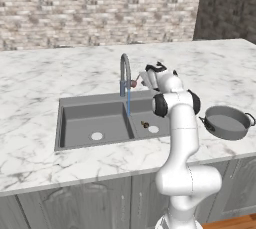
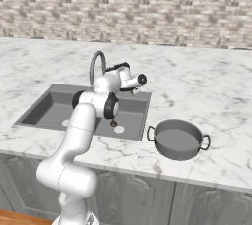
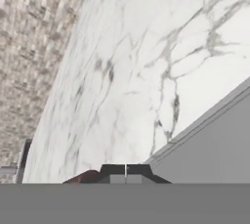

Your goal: Dump the mushroom from the pot into the sink. Then turn on the water and wash the mushroom. Then turn off the water and put the mushroom back in the pot.

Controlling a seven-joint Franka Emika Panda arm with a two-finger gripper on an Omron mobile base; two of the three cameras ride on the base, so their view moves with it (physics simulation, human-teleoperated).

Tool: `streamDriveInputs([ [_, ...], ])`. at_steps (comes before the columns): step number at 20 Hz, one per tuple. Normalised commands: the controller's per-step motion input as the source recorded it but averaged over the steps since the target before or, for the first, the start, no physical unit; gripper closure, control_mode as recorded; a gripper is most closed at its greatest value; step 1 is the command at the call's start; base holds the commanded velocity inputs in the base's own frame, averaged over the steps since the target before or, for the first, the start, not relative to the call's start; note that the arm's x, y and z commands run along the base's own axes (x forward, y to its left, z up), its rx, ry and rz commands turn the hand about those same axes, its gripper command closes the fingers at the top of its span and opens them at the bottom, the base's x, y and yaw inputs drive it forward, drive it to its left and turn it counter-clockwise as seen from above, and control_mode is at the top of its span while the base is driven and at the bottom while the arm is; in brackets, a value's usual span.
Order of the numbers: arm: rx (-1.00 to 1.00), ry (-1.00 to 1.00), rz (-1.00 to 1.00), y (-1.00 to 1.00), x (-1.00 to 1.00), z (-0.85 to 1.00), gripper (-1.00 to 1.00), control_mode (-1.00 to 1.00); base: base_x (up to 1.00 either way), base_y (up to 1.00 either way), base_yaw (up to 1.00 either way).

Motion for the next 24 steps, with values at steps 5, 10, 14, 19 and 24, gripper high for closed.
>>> streamDriveInputs([
  [5, 0.00, 0.00, 0.01, 0.13, 0.31, 0.00, -1.00, -1.00, 0.00, 0.00, 0.00],
  [10, 0.00, 0.00, 0.00, 0.01, 0.20, 0.00, -1.00, -1.00, 0.00, 0.00, 0.00],
  [14, 0.00, 0.00, 0.00, 0.00, 0.12, 0.00, -1.00, -1.00, 0.00, 0.00, 0.00],
  [19, 0.00, 0.00, 0.02, 0.15, 0.03, 0.00, -1.00, -1.00, 0.00, 0.00, 0.00],
  [24, 0.00, 0.00, 0.05, 0.43, 0.00, 0.00, -1.00, -1.00, 0.00, 0.00, 0.00],
])
